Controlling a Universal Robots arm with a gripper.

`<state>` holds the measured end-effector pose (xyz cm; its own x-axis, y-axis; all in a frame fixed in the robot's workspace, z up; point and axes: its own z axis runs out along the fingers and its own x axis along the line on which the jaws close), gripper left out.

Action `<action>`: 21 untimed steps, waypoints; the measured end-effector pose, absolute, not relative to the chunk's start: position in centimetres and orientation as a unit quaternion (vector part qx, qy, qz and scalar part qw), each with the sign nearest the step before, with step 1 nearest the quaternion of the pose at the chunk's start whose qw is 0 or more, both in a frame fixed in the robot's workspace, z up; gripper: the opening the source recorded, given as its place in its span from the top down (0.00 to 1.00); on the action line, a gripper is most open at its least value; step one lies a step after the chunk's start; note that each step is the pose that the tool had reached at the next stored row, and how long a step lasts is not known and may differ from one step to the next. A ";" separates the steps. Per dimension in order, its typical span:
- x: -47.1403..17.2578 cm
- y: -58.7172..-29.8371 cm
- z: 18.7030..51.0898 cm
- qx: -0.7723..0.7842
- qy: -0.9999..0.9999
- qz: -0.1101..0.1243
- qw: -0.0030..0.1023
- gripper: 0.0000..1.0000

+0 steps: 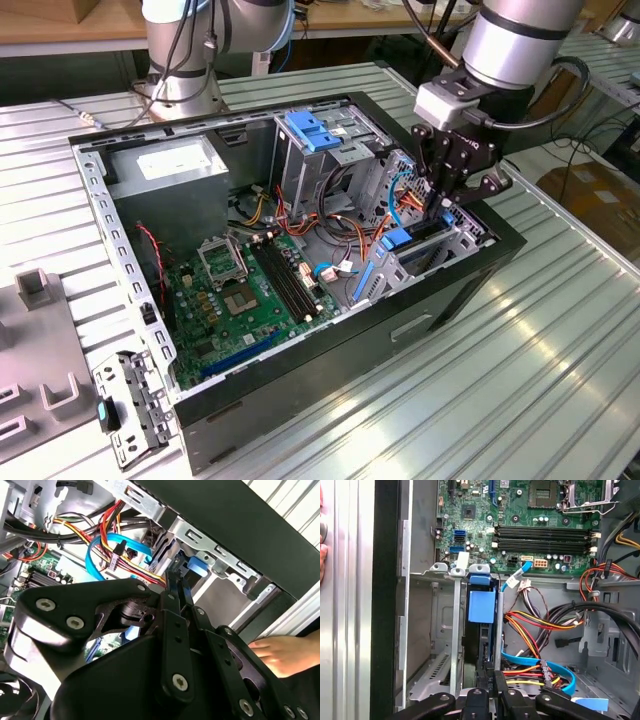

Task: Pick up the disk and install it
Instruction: 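Insert the first disk wire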

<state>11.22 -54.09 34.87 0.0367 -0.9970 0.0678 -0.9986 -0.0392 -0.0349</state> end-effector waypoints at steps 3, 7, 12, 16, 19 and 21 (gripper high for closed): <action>11.2 -54.2 34.8 0.713 -0.700 0.036 0.011 0.83; 11.2 -54.2 34.8 0.709 -0.704 0.036 0.012 0.83; 11.3 -54.2 34.6 0.708 -0.705 0.036 0.012 0.83; 11.3 -54.2 34.5 0.707 -0.706 0.036 0.012 0.83; 11.3 -54.2 34.3 0.707 -0.706 0.036 0.012 0.83; 11.3 -54.2 34.0 0.707 -0.706 0.036 0.012 0.83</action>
<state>11.32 -54.24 34.03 -0.0009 -0.9977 0.0680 -0.9994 -0.0014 -0.0344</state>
